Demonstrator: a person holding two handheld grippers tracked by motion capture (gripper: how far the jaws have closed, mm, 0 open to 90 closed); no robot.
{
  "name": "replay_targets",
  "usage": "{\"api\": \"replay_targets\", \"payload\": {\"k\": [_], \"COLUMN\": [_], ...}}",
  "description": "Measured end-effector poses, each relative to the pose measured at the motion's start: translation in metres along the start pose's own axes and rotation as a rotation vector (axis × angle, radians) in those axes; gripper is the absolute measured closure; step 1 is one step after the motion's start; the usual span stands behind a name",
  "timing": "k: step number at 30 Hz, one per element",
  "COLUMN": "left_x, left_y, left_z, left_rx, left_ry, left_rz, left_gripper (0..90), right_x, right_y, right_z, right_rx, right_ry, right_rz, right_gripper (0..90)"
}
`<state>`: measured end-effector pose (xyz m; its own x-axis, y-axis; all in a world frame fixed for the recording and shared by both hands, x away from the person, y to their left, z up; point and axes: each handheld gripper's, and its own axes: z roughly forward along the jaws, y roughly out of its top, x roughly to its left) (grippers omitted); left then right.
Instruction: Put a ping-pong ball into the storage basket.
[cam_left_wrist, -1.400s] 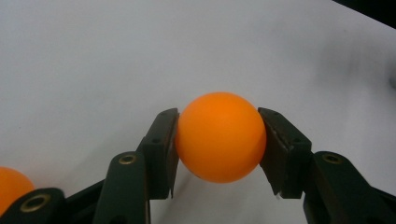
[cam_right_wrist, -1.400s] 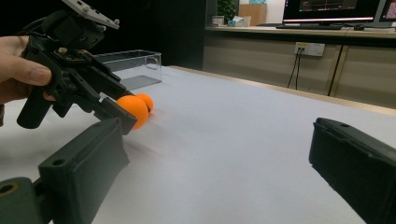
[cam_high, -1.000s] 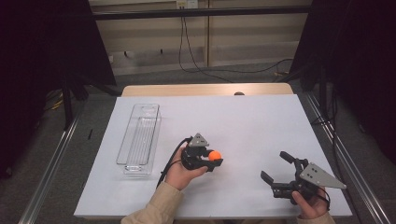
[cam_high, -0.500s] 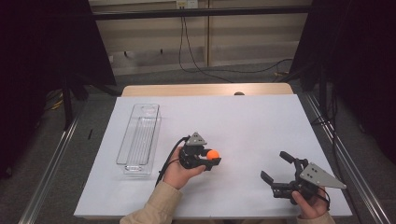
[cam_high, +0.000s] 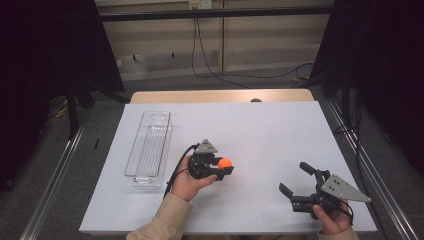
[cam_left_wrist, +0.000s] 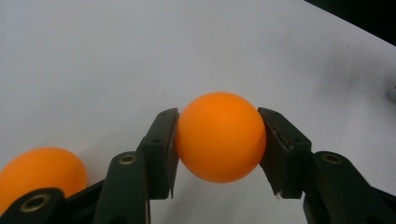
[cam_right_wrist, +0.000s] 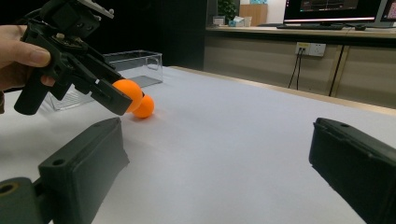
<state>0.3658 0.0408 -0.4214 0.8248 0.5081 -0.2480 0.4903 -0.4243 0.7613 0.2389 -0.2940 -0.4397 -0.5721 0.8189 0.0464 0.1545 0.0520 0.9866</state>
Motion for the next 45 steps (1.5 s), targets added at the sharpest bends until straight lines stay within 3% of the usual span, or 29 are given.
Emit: {"api": "replay_targets", "payload": {"k": [45], "left_x": [0.014], "left_y": [0.003], "left_z": [-0.024], "left_rx": [-0.020], "left_ry": [0.043], "left_rz": [-0.015], "left_gripper": [50.8], "right_x": [0.000], "right_y": [0.000], "right_z": [0.000], "right_rx": [0.002], "right_ry": [-0.004], "right_rz": [-0.002], "right_gripper": [2.7]}}
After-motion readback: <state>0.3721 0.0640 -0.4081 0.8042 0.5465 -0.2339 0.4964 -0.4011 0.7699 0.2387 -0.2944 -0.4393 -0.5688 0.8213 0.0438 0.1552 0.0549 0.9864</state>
